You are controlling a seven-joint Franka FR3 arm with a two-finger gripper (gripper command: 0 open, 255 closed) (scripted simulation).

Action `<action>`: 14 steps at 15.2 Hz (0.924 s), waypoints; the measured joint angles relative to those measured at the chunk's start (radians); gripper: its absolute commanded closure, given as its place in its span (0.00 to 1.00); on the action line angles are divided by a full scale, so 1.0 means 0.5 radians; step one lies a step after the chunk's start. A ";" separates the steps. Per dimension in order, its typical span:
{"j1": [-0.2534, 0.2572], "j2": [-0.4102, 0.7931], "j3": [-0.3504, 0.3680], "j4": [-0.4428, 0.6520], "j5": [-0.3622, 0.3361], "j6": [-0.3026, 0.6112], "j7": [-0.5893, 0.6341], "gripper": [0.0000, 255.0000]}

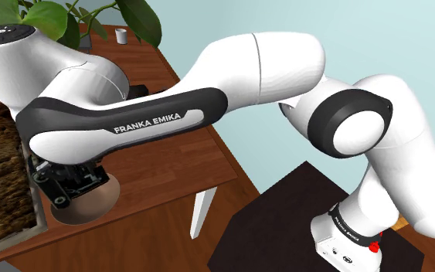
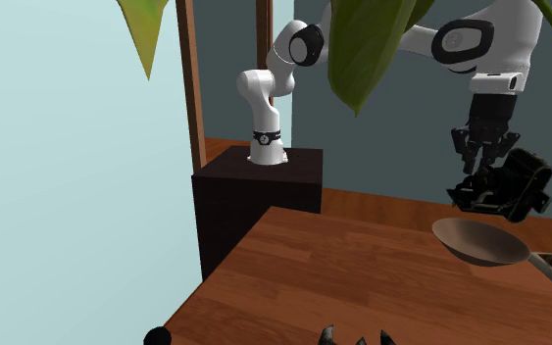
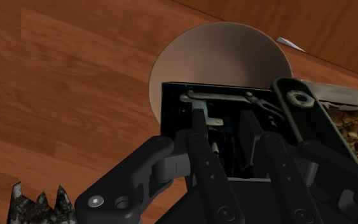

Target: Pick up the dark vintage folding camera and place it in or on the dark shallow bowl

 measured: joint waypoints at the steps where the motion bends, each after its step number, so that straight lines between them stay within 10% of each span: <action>1: -0.005 0.000 -0.001 -0.026 -0.002 0.025 0.004 1.00; 14: -0.011 0.107 -0.023 -0.138 -0.032 0.239 0.043 1.00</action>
